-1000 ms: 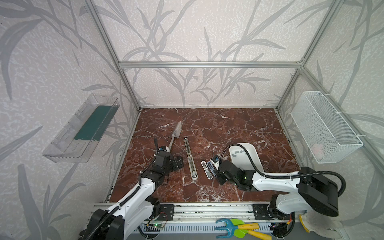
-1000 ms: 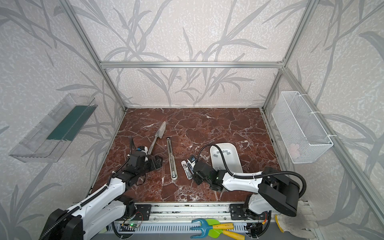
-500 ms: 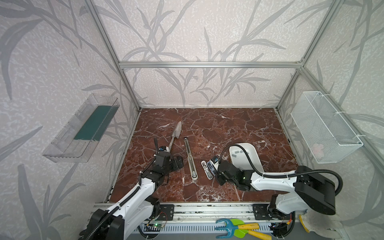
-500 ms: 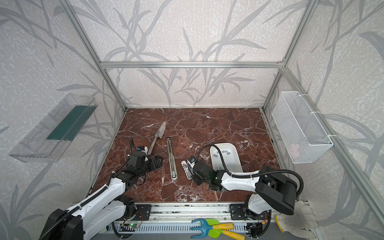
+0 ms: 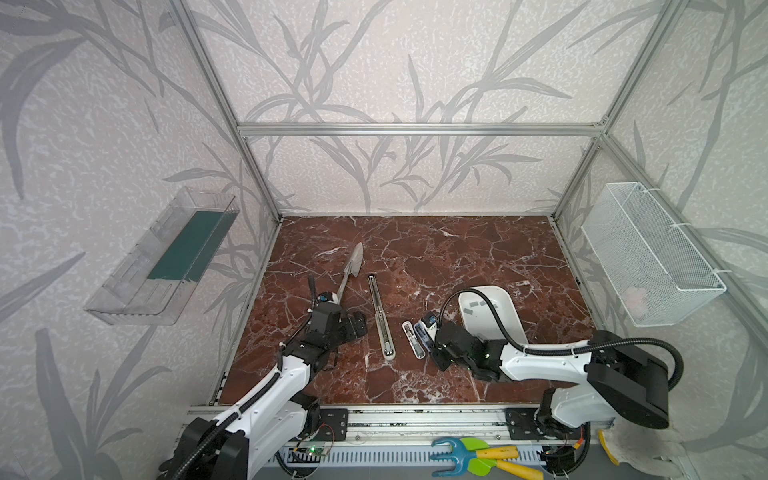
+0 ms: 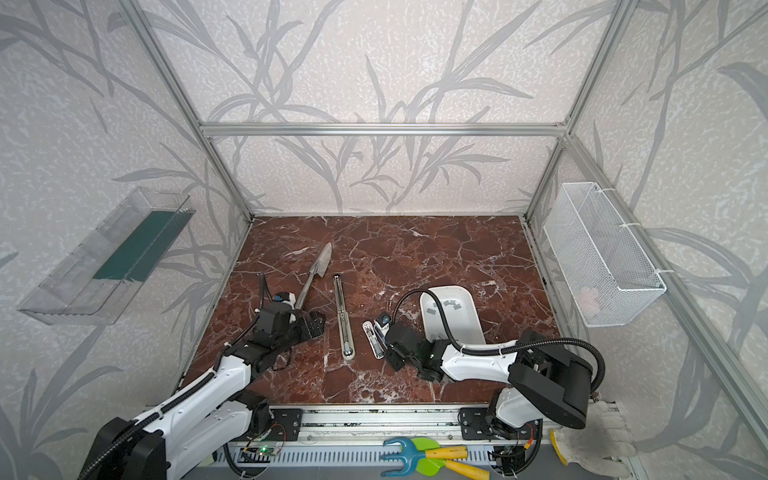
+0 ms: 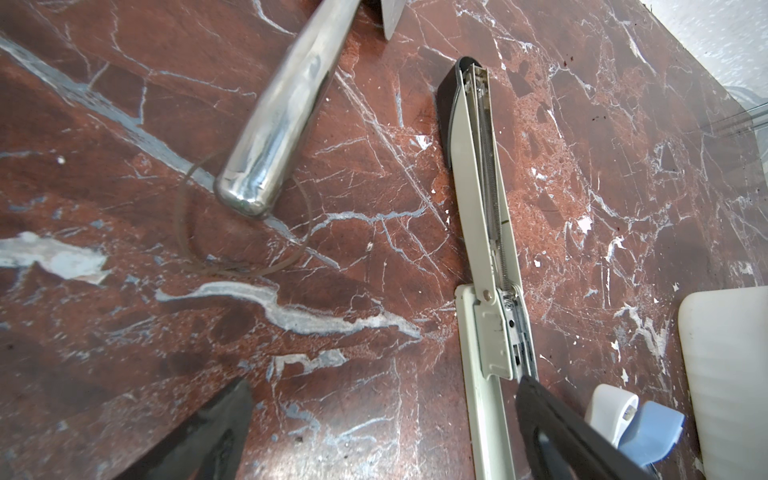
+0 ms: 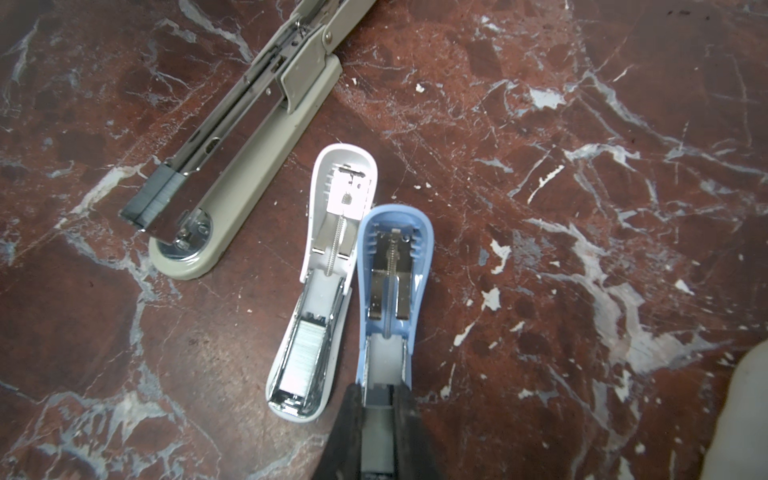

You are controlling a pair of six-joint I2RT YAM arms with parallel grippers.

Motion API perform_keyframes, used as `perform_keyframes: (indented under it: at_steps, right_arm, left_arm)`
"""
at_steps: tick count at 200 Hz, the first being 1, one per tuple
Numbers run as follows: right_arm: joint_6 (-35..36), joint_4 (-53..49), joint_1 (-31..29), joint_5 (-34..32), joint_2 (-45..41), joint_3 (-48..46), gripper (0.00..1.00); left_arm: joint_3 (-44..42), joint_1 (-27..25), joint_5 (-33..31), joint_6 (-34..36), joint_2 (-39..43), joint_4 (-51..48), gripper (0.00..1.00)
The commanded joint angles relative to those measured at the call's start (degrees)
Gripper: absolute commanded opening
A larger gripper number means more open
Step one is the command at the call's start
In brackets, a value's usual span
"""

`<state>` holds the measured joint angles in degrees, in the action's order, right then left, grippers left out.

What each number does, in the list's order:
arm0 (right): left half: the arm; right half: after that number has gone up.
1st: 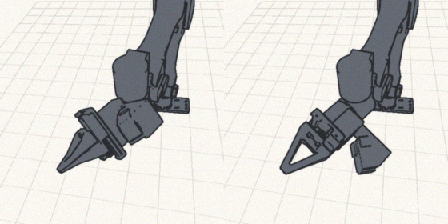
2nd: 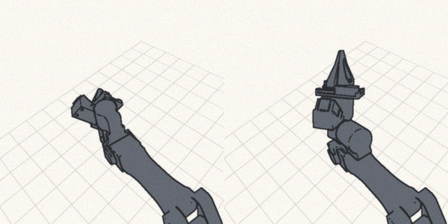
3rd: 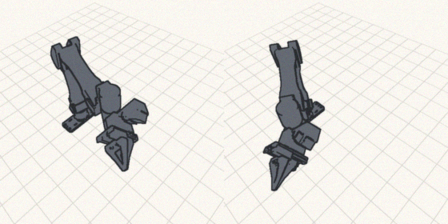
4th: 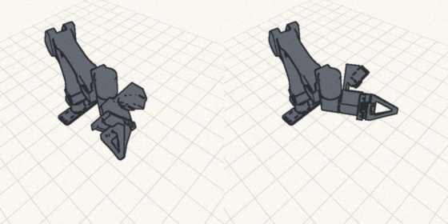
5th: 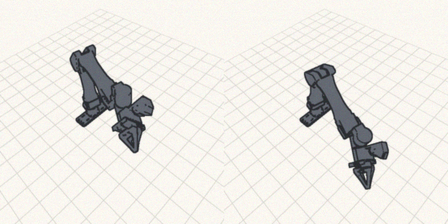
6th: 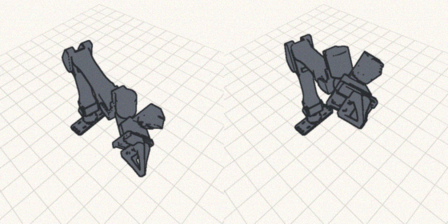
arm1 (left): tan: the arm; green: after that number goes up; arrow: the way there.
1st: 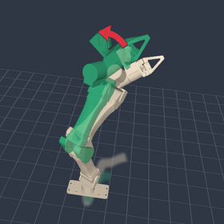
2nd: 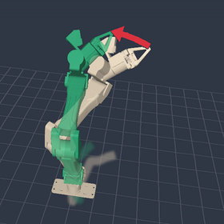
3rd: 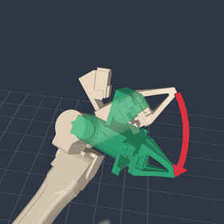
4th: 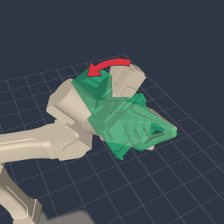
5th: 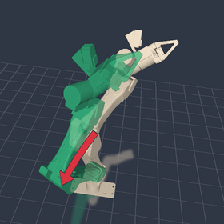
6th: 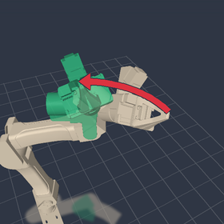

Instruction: Load the staples into the stapler

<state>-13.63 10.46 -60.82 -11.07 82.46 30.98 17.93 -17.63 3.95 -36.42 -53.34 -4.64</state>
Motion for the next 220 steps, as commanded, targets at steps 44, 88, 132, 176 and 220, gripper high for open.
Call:
perform_keyframes:
  at_steps: [44,88,132,176,220]
  right_arm:
    - [0.2,0.3,-0.3,-0.7,-2.7,0.6,0.12]
    - [0.4,0.6,-0.4,-1.3,-0.5,1.2,0.12]
    - [0.4,0.2,-0.3,-2.2,0.2,1.5,0.12]
    - [0.3,0.4,-0.3,-1.4,0.5,1.6,0.12]
    - [0.1,0.6,-0.3,-1.4,1.3,1.8,0.12]
  left_arm:
    - [0.3,0.0,-1.1,0.0,0.2,0.6,0.99]
    - [0.3,0.0,-1.1,0.0,0.2,0.6,0.99]
    - [0.3,0.0,-1.1,0.0,0.2,0.6,0.99]
    - [0.3,0.0,-1.1,0.0,0.2,0.7,0.99]
    - [0.3,0.0,-1.1,0.0,0.2,0.6,0.99]
